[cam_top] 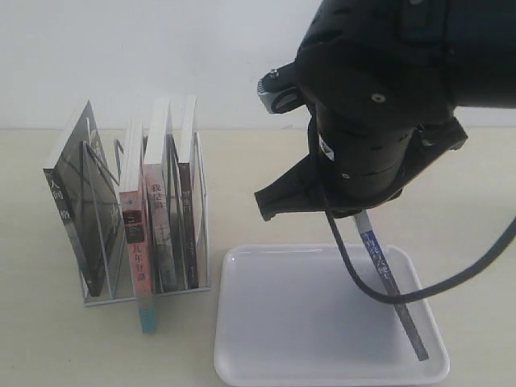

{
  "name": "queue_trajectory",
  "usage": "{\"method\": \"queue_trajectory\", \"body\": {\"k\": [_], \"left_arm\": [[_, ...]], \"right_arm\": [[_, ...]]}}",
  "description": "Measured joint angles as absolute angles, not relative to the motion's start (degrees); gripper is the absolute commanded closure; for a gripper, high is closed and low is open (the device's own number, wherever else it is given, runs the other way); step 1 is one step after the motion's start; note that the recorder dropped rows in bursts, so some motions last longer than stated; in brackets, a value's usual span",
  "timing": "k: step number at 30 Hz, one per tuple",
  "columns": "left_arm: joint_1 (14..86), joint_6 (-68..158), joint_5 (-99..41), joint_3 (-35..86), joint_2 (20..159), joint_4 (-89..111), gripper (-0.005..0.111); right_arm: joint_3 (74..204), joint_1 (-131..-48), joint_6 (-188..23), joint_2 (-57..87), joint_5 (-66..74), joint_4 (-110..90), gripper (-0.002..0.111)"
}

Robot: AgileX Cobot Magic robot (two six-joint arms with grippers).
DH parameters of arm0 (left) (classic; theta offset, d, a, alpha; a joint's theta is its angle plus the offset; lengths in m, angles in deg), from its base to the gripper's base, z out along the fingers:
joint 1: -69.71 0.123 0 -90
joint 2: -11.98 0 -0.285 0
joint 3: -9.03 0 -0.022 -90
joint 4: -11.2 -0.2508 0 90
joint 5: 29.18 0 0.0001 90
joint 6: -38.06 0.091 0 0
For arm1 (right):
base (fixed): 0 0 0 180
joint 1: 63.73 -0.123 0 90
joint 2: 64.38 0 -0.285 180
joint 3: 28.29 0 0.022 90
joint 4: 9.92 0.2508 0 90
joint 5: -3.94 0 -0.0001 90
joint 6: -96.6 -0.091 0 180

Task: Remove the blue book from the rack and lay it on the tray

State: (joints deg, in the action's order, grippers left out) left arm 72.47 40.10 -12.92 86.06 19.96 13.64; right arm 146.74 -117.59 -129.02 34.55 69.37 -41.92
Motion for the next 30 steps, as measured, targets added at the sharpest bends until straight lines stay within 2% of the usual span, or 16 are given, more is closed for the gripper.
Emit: {"method": "queue_trajectory", "body": {"k": [7,18,23,24,29,30], "left_arm": [[72.5,40.1,-12.9,86.1,20.0,13.6,0.103],[72.5,40.1,-12.9,86.1,20.0,13.6,0.103],[72.5,40.1,-12.9,86.1,20.0,13.6,0.103],[72.5,40.1,-12.9,86.1,20.0,13.6,0.103],[72.5,40.1,-12.9,86.1,20.0,13.6,0.103],[72.5,40.1,-12.9,86.1,20.0,13.6,0.103]], "right_arm": [[146.7,-117.6,-127.9,35.9,64.1,-39.0,0.068],[146.7,-117.6,-125.0,35.8,62.9,-36.3,0.068],[146.8,-117.6,-124.7,29.5,66.2,-39.0,0.068],[146.8,-117.6,-124.4,28.0,66.8,-39.3,0.070],[146.8,-117.6,-123.3,19.3,69.3,-39.9,0.106],[146.8,-117.6,-123.0,17.9,69.4,-40.0,0.108]]}}
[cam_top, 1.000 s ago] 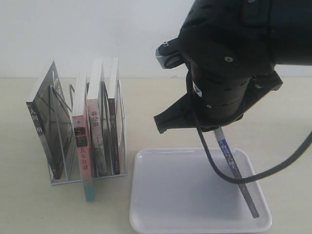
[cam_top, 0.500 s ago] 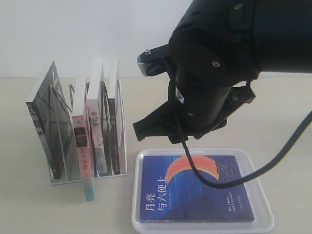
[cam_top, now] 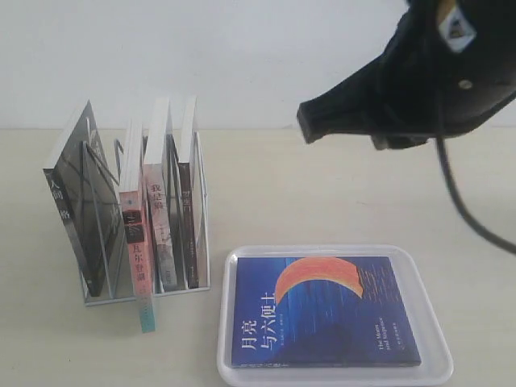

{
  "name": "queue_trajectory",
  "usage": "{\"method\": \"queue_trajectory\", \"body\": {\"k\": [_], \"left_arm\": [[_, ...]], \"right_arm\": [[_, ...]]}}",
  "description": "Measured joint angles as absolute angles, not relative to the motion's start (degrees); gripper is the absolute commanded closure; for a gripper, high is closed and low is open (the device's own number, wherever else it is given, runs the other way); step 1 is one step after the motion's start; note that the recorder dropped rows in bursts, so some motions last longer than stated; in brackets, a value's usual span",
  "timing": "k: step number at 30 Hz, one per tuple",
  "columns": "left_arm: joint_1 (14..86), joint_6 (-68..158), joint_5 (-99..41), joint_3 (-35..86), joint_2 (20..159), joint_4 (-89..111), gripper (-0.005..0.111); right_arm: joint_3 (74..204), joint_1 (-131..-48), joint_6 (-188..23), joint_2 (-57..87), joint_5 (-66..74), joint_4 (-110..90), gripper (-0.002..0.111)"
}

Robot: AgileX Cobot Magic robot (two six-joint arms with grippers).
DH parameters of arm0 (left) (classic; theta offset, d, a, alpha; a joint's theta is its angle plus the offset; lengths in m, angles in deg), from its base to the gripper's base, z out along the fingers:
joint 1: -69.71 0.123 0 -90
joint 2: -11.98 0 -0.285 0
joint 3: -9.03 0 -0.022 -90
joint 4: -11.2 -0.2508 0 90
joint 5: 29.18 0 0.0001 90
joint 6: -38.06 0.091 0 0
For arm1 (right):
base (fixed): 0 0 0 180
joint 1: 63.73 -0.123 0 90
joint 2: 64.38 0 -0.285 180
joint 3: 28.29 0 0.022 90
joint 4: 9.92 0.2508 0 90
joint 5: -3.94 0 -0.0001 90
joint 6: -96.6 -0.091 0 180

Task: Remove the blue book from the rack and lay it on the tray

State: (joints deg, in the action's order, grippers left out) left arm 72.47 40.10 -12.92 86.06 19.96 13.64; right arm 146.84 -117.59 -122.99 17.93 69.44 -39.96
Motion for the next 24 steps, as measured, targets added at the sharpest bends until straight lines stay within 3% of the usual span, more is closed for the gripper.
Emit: {"method": "queue_trajectory", "body": {"k": [8,24], "left_arm": [[72.5,40.1,-12.9,86.1,20.0,13.6,0.103],[72.5,40.1,-12.9,86.1,20.0,13.6,0.103]], "right_arm": [[146.8,-117.6,-122.4,11.1,69.9,-39.7,0.108],[146.8,-117.6,-123.3,10.6,72.2,-34.5,0.108]]}}
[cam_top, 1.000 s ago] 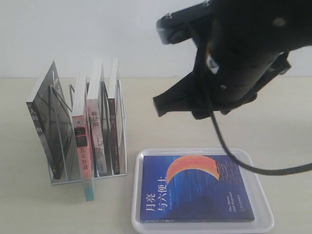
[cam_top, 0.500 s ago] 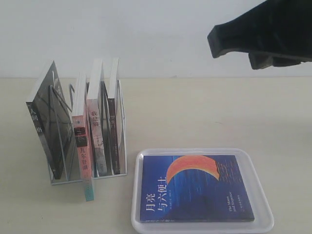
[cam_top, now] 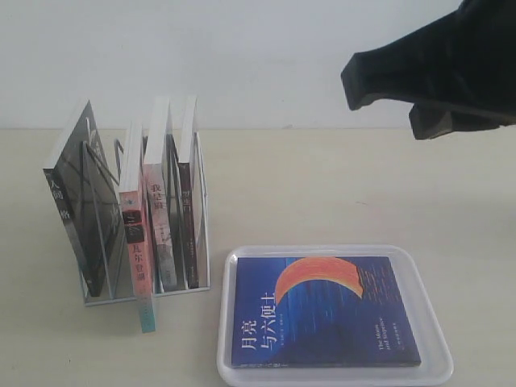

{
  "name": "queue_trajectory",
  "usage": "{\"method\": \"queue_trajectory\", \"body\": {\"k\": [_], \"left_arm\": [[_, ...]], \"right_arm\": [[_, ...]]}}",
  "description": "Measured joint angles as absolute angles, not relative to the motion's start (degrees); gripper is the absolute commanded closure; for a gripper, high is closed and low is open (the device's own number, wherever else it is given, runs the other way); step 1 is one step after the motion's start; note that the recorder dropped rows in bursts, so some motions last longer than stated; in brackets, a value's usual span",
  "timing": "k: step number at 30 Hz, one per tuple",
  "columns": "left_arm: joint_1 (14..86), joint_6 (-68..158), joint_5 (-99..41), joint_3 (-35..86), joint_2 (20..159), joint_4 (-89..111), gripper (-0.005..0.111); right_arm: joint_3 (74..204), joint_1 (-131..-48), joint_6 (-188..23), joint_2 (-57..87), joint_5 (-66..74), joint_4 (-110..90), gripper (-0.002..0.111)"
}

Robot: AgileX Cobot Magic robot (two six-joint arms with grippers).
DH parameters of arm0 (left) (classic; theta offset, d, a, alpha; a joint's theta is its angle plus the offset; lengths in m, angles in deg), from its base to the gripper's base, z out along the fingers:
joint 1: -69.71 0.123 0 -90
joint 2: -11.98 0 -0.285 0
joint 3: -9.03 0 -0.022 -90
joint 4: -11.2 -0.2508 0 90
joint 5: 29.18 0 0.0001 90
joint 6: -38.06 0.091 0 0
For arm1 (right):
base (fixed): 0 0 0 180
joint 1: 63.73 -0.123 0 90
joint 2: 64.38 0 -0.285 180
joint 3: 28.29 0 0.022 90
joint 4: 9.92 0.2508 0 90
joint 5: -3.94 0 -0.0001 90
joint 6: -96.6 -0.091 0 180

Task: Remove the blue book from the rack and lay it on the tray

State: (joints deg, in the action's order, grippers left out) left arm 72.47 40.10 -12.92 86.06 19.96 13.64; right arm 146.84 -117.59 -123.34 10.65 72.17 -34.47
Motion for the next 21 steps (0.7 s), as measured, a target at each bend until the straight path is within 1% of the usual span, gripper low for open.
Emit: {"method": "queue_trajectory", "body": {"k": [9,18,21], "left_arm": [[72.5,40.1,-12.9,86.1,20.0,13.6,0.103],[72.5,40.1,-12.9,86.1,20.0,13.6,0.103],[72.5,40.1,-12.9,86.1,20.0,13.6,0.103]], "right_arm": [[146.8,-117.6,-123.1,11.3,69.3,-34.5,0.108],[146.8,-117.6,-123.1,21.0,65.5,-34.5,0.108],[144.3,-117.6,-123.1,22.0,61.3,-34.5,0.108]]}}
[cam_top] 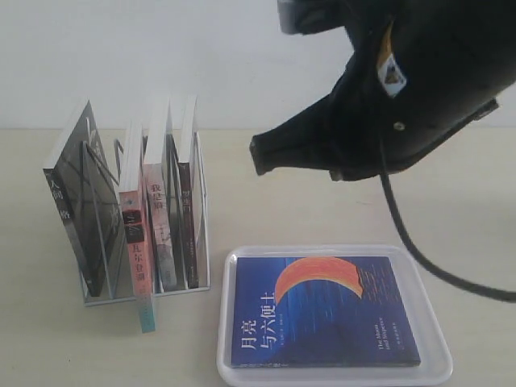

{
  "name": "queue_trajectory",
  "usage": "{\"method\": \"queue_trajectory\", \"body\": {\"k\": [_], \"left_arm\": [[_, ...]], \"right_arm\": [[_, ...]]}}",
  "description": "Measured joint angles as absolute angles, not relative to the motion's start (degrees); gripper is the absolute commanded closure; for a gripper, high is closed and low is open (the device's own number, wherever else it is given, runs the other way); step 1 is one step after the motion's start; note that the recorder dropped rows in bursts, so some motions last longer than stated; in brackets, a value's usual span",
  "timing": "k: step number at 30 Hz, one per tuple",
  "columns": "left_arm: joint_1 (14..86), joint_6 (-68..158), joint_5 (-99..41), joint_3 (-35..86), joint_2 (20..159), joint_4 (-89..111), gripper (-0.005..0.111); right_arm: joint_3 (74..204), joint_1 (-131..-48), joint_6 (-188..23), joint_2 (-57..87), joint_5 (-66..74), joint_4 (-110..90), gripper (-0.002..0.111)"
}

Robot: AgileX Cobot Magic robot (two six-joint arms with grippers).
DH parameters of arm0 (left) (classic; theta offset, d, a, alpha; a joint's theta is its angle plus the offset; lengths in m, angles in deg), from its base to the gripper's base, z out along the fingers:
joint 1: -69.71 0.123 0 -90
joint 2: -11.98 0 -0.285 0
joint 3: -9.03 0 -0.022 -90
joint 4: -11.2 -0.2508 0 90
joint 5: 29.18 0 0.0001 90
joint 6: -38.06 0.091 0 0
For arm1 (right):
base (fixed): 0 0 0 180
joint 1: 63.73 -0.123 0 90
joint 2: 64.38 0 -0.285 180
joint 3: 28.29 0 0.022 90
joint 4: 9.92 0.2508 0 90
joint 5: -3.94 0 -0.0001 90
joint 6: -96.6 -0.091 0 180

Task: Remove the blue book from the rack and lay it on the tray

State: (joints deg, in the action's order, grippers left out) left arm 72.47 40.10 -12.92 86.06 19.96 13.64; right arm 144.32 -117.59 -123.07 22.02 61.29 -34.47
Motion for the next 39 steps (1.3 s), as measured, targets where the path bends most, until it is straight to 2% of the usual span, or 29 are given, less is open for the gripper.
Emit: {"method": "queue_trajectory", "body": {"k": [7,12,19,26,34,39], "left_arm": [[72.5,40.1,-12.9,86.1,20.0,13.6,0.103],[72.5,40.1,-12.9,86.1,20.0,13.6,0.103],[72.5,40.1,-12.9,86.1,20.0,13.6,0.103],[72.5,40.1,-12.9,86.1,20.0,13.6,0.103],[72.5,40.1,-12.9,86.1,20.0,13.6,0.103],[72.5,40.1,-12.9,86.1,20.0,13.6,0.103]], "right_arm": [[129.6,-117.3,-123.1,16.7,34.7,-37.6,0.108],[121.1,-110.8,-123.7,10.5,22.1,-37.5,0.108],[109.4,-93.0,-129.2,-0.8,16.1,-33.5,0.108],[95.6,-78.0,-130.8,-18.9,12.6,-30.4,0.108],[81.6,-67.5,-130.8,-40.7,12.3,-30.1,0.108],[75.3,-65.8,-131.7,-50.9,10.0,-28.5,0.108]]}}
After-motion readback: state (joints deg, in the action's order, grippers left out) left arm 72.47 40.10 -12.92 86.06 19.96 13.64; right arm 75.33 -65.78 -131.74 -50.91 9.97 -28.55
